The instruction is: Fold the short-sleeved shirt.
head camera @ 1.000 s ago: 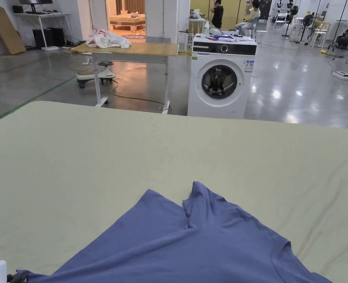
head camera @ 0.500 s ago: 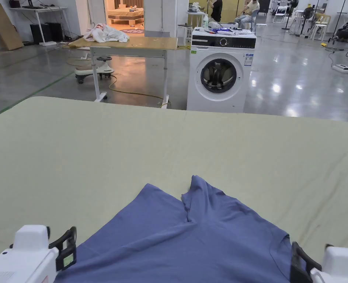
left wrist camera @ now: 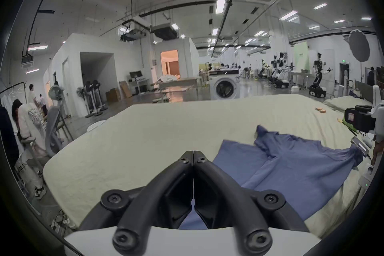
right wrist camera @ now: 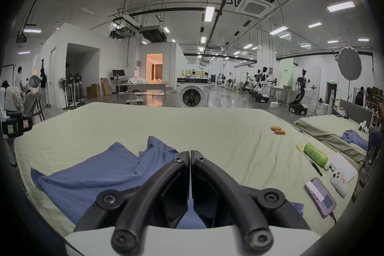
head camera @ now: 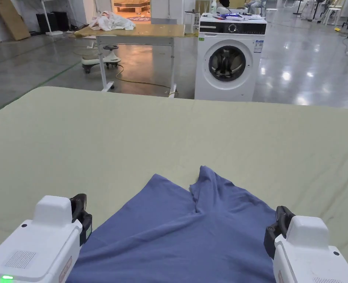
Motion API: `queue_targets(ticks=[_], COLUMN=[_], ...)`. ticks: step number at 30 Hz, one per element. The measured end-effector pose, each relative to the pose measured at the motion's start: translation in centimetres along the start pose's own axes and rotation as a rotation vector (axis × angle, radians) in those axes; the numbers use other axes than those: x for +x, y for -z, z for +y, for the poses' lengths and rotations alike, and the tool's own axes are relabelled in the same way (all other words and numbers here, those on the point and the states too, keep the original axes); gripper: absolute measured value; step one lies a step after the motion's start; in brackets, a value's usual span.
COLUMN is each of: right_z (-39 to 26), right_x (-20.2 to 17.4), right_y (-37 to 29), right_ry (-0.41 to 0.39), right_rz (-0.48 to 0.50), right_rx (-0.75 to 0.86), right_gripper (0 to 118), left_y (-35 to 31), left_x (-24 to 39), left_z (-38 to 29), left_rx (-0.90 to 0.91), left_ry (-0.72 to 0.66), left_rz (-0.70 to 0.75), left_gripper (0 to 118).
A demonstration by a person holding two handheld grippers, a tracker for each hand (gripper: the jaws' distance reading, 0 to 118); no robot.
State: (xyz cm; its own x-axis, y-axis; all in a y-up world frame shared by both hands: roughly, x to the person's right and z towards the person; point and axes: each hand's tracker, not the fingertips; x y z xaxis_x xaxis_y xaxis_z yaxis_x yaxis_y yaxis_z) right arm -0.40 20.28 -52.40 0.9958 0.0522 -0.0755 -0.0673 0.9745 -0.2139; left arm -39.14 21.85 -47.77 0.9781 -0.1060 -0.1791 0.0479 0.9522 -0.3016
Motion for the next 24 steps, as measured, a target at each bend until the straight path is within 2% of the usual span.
queue_targets(ticks=[7,12,13,14,16,17,22,24], right_z=[-0.4,-1.2,-1.3,-1.4,-1.7,-1.8,-2.5,-2.7], right_x=[-1.0,-1.4,-1.5,-1.6,-1.7,-1.7,-1.4,-1.4], right_y=[1.3,2.1,2.2,2.3,2.5,2.6,3.2,3.6], right_ry=[-0.006,-0.009,-0.009,-0.013,-0.027,-0.030,-0.050,-0.056], right_rz=[0.039,0.071,0.074,0.075,0.076,0.078,0.068,0.063], right_rx=[-0.030,-0.070,-0.075,-0.080,-0.094,-0.099,-0.132,-0.149], right_gripper=[0,0,0,0,0,0,0,0], left_y=[0.7,2.5,2.4,2.7,3.7,3.9,5.6,6.2], left_x=[-8.3,-12.2,-11.1,-11.2,-11.4,-11.0,-9.9,-8.9], left_z=[-2.7,-5.6,-5.2,-5.6,-6.6,-6.6,-8.1,-8.5], left_rx=[-0.292,-0.440,-0.466,-0.478,-0.531,-0.542,-0.637,-0.655], left_ry=[-0.116,-0.259,-0.262,-0.267,-0.297,-0.316,-0.368,-0.337], left_rz=[0.040,-0.033,-0.001,-0.006,0.029,0.030,0.036,0.065], left_gripper=[0,0,4,13,50,58,58,52])
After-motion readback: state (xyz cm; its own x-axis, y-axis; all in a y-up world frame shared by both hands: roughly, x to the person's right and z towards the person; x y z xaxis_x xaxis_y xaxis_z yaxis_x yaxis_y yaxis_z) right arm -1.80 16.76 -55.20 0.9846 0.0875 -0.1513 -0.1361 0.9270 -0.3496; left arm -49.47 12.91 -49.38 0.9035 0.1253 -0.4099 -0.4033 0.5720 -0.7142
